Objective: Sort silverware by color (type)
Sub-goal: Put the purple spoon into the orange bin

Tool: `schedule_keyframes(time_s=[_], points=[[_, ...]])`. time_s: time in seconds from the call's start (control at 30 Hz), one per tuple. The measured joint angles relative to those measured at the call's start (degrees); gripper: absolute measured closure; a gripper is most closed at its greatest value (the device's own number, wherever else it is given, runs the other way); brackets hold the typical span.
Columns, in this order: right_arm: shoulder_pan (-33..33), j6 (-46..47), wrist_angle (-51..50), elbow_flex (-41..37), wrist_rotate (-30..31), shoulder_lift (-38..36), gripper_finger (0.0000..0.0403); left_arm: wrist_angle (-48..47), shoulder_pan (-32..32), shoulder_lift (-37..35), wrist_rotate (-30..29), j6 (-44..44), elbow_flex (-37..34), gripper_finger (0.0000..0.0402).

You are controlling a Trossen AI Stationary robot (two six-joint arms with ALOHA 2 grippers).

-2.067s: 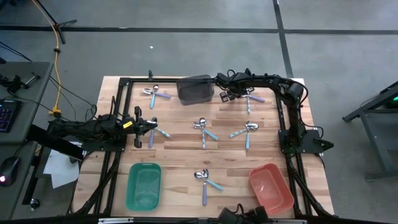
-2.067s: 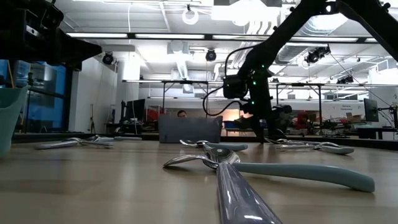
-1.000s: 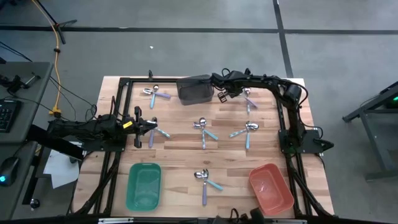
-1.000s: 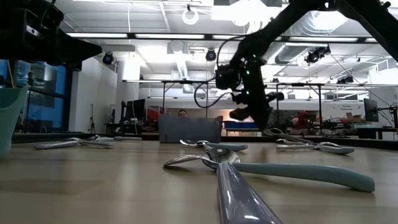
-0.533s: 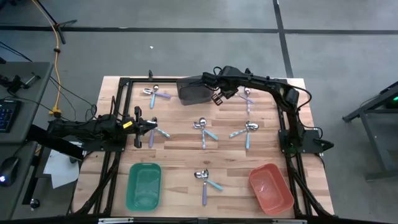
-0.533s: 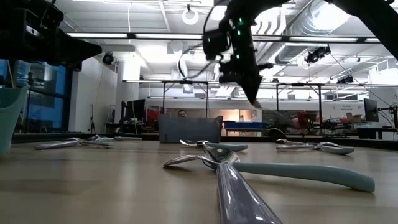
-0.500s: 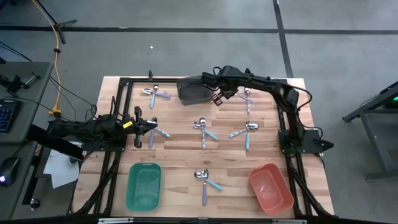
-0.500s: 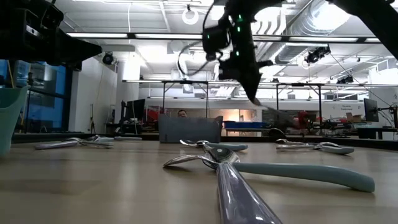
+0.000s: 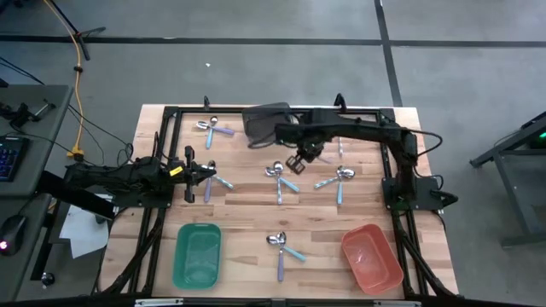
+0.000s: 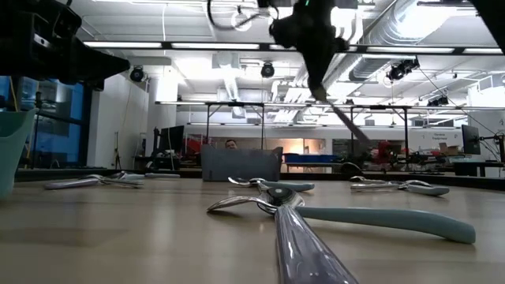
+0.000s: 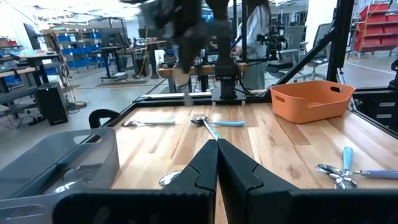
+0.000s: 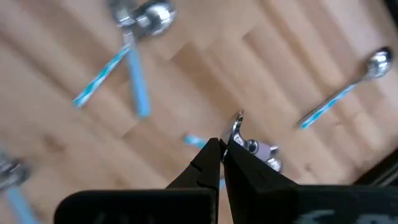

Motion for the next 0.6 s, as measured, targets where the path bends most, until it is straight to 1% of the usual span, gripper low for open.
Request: schedule_keyframes(time_s=[0.3,0.47,0.6], points=[[9.5,11.5,0.0,-5.8,-10.4,-7.7,0.0403,0.0,0.0,0.2,0.0,-0.2,0.0,0.0398],[15.8,23.2,0.0,-10.0,-16.8,-13.5,0.0403,0.0,0.0,0.2,0.0,-0.9,0.0,0.0398],[22.6,34.6,0.0,-11.8,-20.0,-18.1,0.0403,0.0,0.0,0.2,0.0,-1.7,0.0,0.0398]])
